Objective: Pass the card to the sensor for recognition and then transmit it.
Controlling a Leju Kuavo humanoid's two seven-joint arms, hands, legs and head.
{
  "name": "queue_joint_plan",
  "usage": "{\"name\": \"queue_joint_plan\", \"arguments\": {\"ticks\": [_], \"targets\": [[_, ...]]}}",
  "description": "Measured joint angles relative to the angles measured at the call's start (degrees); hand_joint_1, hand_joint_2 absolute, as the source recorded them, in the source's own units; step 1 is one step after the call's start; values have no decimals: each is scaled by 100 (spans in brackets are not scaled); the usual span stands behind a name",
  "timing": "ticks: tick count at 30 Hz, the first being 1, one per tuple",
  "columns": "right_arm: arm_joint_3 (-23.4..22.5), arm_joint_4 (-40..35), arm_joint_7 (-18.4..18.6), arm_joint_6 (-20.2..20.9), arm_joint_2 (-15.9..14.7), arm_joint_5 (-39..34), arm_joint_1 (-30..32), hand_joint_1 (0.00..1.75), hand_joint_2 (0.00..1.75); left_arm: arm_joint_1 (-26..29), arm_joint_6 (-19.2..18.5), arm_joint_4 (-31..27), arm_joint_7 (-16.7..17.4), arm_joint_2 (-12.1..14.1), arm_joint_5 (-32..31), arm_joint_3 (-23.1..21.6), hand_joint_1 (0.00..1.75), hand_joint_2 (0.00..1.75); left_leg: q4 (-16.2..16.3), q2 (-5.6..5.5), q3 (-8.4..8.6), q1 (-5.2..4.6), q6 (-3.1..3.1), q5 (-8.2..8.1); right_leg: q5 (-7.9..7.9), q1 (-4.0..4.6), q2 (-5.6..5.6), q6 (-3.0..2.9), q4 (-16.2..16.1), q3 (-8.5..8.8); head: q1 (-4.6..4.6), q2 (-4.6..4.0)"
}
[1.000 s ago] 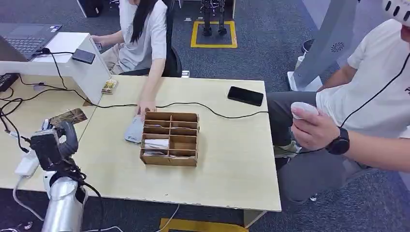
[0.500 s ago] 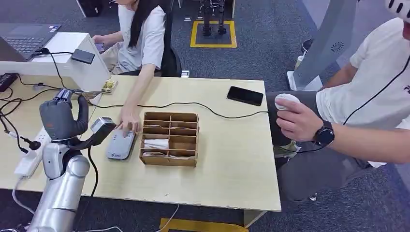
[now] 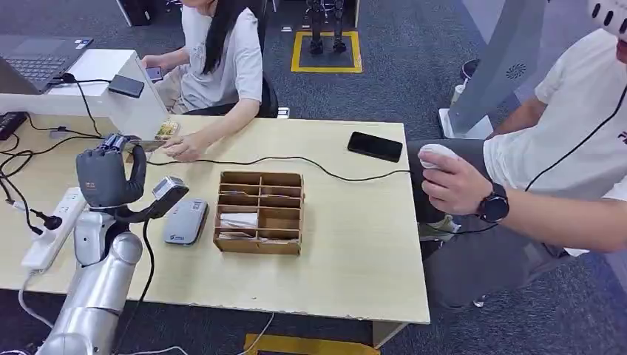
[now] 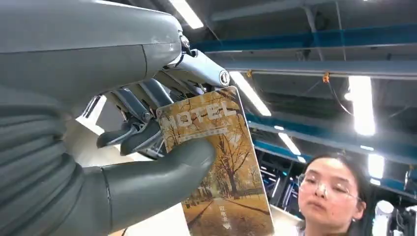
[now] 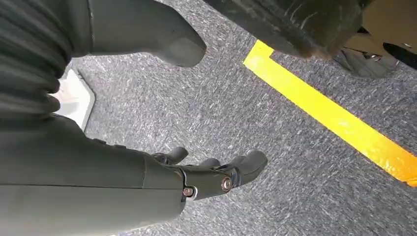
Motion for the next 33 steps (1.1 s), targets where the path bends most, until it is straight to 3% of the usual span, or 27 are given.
{"name": "queue_joint_plan", "arguments": {"ticks": [10, 29, 33], "targets": [[2, 0, 42, -18, 0, -4, -2, 0, 175, -90, -4, 173, 308, 28, 389, -280, 0, 175, 0, 0, -2, 0, 0, 0, 0, 0, 0, 0, 0, -1, 0, 0], [4, 0, 98, -22, 0, -15, -1, 0, 175, -101, -17, 286, 385, 103, 822, -391, 0, 175, 0, 2, -4, 0, 0, 0, 0, 0, 1, 0, 0, -4, 0, 0], [4, 0, 101, -35, 0, -109, 0, 0, 175, -76, -286, 207, 337, 59, 1326, -391, 0, 175, 0, 2, -5, 0, 0, 0, 0, 0, 1, 0, 0, -4, 0, 0]]}}
